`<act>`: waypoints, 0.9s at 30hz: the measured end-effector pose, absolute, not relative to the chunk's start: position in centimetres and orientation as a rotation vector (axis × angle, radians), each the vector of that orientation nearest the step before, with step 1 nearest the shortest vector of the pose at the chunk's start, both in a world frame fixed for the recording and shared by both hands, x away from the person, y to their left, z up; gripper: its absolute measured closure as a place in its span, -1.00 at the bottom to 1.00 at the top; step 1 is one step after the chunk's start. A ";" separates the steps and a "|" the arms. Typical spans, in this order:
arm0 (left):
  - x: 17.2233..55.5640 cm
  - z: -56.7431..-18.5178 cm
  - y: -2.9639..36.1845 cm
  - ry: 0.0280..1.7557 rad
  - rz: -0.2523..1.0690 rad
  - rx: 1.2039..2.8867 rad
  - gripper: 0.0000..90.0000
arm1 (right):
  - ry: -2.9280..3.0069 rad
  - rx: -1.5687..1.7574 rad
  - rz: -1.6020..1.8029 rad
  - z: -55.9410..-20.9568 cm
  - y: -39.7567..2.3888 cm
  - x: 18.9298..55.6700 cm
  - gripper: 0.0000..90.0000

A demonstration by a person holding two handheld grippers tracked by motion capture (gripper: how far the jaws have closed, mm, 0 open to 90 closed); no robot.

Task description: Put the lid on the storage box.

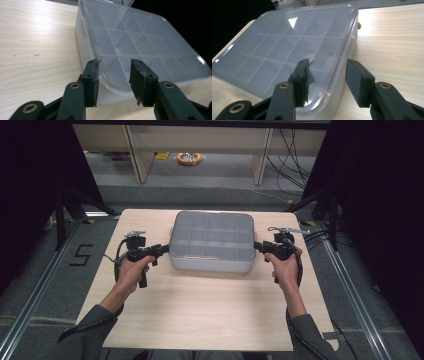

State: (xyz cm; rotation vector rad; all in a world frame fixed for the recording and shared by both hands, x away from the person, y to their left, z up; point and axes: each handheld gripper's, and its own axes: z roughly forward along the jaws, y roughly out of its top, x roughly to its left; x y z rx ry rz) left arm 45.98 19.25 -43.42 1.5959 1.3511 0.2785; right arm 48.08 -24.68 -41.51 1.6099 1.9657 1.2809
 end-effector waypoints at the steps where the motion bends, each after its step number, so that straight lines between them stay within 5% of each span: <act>1: 45.6 -43.5 19.3 1.344 0.268 1.596 0.29 | 1.968 1.605 1.280 -41.5 -24.6 47.7 0.23; 19: 41.8 -44.4 19.4 1.275 0.247 1.626 0.28 | 2.037 1.529 1.323 -42.7 -23.4 44.3 0.19; 27: 40.3 -45.4 19.1 1.253 0.237 1.655 0.27 | 2.060 1.535 1.306 -42.9 -22.8 42.9 0.02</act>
